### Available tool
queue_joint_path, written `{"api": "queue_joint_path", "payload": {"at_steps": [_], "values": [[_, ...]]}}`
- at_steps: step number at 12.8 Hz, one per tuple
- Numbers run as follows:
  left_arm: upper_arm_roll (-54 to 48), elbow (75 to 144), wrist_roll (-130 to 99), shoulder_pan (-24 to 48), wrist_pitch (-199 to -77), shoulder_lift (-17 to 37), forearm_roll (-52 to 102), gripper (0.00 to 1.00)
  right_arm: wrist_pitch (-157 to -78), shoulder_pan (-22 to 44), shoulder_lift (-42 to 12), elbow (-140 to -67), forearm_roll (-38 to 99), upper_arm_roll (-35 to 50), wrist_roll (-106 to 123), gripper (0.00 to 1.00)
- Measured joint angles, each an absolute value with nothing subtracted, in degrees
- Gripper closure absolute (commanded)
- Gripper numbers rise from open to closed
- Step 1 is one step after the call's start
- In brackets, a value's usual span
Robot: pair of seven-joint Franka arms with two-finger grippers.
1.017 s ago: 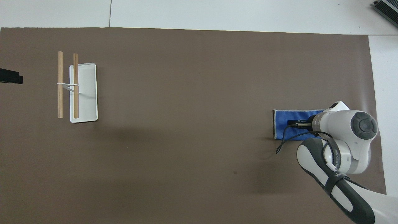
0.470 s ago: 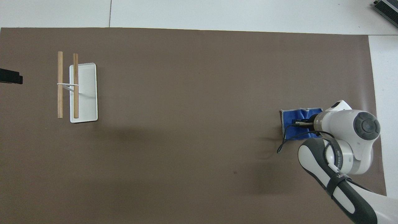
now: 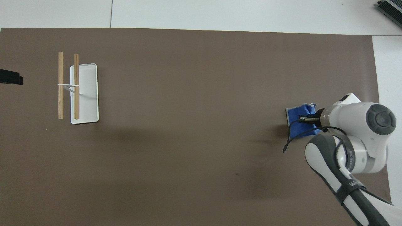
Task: Right arm passes towel to left arm to hang
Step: 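Lift the blue towel with the right gripper toward the table center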
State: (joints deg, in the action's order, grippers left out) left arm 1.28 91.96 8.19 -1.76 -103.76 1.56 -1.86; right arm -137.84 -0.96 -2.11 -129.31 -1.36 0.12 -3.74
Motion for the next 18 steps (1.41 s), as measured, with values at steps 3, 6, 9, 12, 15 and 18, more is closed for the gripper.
{"api": "queue_joint_path", "payload": {"at_steps": [3, 6, 9, 12, 15, 18], "values": [[1.3, 92.0, 8.2, -1.8, -103.8, 1.6, -1.9, 0.00, -123.9, 0.4, 0.4, -117.7, -1.0, 2.1, -4.7, 1.00], [1.3, 92.0, 8.2, -1.8, -103.8, 1.6, -1.9, 0.00, -117.9, 1.4, 0.5, -110.0, 6.5, 6.1, -5.9, 1.00], [1.3, 92.0, 8.2, -1.8, -103.8, 1.6, -1.9, 0.00, -117.4, 1.5, 0.2, -109.1, 17.8, 7.9, -7.6, 1.00], [1.3, 92.0, 8.2, -1.8, -103.8, 1.6, -1.9, 0.00, -118.9, 1.7, -0.2, -108.3, 25.4, 11.0, -15.2, 1.00], [1.3, 92.0, 8.2, -1.8, -103.8, 1.6, -1.9, 0.00, -126.1, 5.5, -0.8, -107.7, 28.2, 13.3, -23.7, 1.00], [1.3, 92.0, 8.2, -1.8, -103.8, 1.6, -1.9, 0.00, -135.9, 11.6, -3.3, -107.7, 34.7, 13.5, -27.7, 1.00]]}}
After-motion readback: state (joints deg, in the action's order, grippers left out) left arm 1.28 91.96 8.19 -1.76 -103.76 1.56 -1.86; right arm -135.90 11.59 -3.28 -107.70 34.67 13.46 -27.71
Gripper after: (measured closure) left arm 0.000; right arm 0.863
